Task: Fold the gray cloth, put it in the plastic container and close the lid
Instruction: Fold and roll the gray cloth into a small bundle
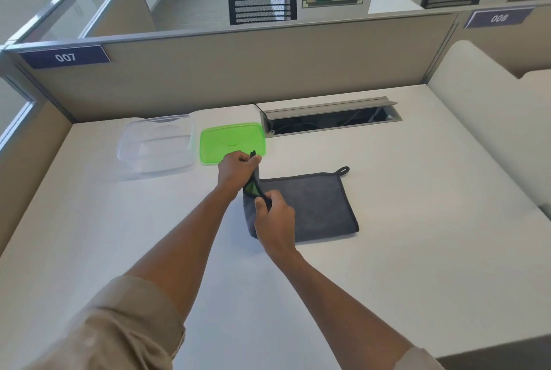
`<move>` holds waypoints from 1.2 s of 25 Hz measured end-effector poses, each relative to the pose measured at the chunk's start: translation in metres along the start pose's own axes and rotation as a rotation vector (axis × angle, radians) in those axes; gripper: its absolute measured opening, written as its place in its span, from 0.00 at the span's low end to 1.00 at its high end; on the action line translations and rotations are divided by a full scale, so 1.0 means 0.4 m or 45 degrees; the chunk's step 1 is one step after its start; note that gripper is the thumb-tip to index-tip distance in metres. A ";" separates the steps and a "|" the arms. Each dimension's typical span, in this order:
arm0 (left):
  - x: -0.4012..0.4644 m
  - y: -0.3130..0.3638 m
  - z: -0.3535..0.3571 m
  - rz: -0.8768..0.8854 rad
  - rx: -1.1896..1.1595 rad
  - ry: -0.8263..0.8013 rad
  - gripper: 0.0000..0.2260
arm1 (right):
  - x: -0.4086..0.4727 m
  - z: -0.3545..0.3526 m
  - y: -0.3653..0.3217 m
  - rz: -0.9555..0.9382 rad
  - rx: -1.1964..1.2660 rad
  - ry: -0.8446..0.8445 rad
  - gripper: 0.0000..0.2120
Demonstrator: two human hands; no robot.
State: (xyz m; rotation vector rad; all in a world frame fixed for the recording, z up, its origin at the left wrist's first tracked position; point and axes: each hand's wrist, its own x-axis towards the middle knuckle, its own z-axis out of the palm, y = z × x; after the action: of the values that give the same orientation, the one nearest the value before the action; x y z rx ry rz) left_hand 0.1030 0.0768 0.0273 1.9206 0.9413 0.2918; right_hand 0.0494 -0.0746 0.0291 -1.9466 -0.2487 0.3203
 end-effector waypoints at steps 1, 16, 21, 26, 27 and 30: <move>-0.007 0.022 0.025 0.003 -0.008 0.025 0.15 | 0.004 -0.025 0.007 0.010 0.021 0.031 0.06; -0.099 0.171 0.461 -0.021 0.127 0.022 0.20 | 0.077 -0.363 0.262 0.271 -0.188 0.123 0.09; -0.095 0.154 0.511 -0.108 0.149 0.001 0.18 | 0.078 -0.379 0.308 0.455 -0.166 0.041 0.08; -0.076 0.159 0.538 -0.219 0.207 -0.026 0.14 | 0.103 -0.406 0.331 0.481 -0.195 0.037 0.08; -0.074 0.163 0.540 -0.236 0.206 -0.032 0.14 | 0.108 -0.411 0.334 0.480 -0.205 0.046 0.08; -0.074 0.164 0.552 -0.285 0.164 -0.068 0.14 | 0.118 -0.425 0.339 0.436 -0.240 0.079 0.10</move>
State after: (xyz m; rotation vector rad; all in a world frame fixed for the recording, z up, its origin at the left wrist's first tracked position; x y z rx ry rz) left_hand 0.2366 -0.1047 -0.0290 1.9072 1.1511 0.0495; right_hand 0.1543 -0.2590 -0.0383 -2.1821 0.1016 0.4725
